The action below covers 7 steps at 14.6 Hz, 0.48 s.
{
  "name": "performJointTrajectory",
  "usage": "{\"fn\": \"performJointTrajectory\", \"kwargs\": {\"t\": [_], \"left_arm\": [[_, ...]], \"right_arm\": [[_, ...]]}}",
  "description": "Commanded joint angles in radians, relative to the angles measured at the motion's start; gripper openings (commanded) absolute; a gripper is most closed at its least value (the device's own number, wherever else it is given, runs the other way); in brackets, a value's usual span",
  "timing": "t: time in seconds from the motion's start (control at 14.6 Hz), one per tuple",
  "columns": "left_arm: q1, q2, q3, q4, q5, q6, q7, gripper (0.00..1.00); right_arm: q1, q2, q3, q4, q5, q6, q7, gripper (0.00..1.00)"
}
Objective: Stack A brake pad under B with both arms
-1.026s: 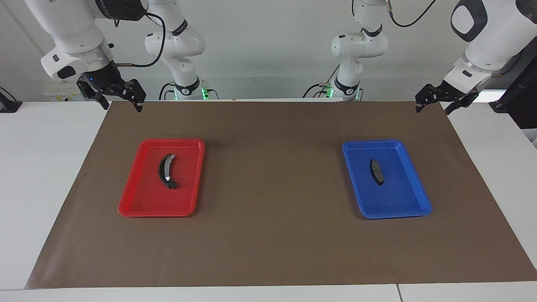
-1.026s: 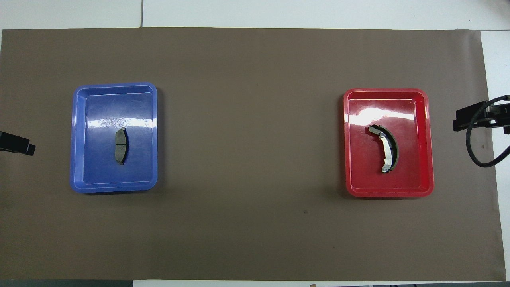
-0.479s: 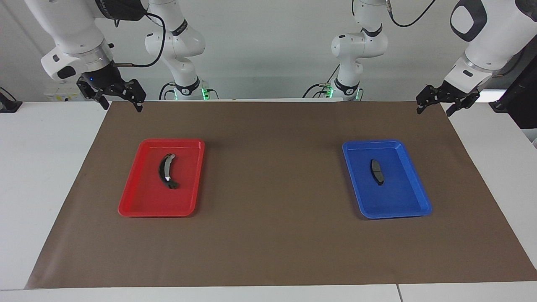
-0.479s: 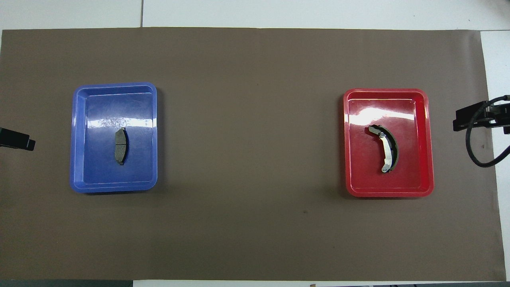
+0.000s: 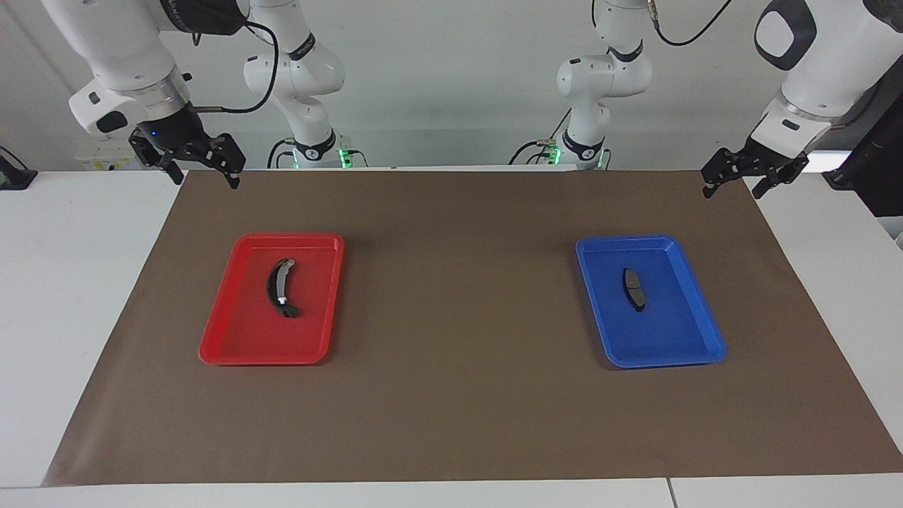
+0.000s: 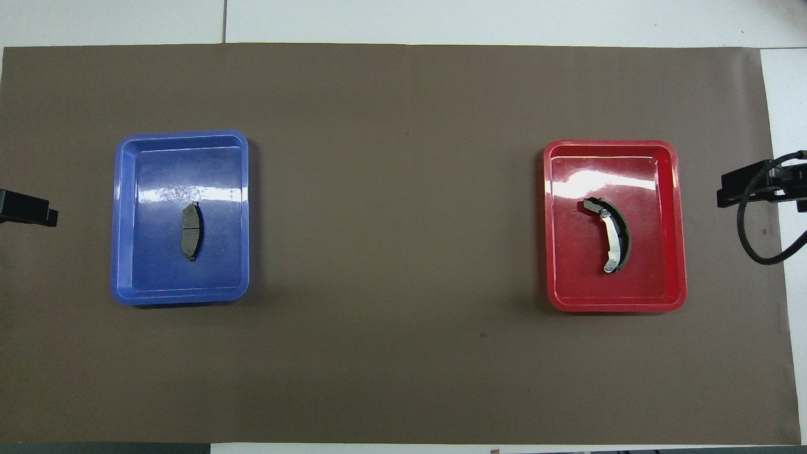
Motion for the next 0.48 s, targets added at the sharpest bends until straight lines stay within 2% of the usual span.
{"fn": "performJointTrajectory", "kwargs": {"t": [0.0, 0.41], "left_arm": [[-0.005, -0.024, 0.0, -0.032, 0.004, 0.024, -0.025, 0.99], [-0.005, -0.026, -0.003, -0.03, 0.004, 0.004, -0.025, 1.0]], "right_arm": [[-0.007, -0.001, 0.0, -0.005, -0.004, 0.008, -0.02, 1.0], [-0.007, -0.001, 0.0, -0.005, -0.004, 0.01, -0.017, 1.0]]}}
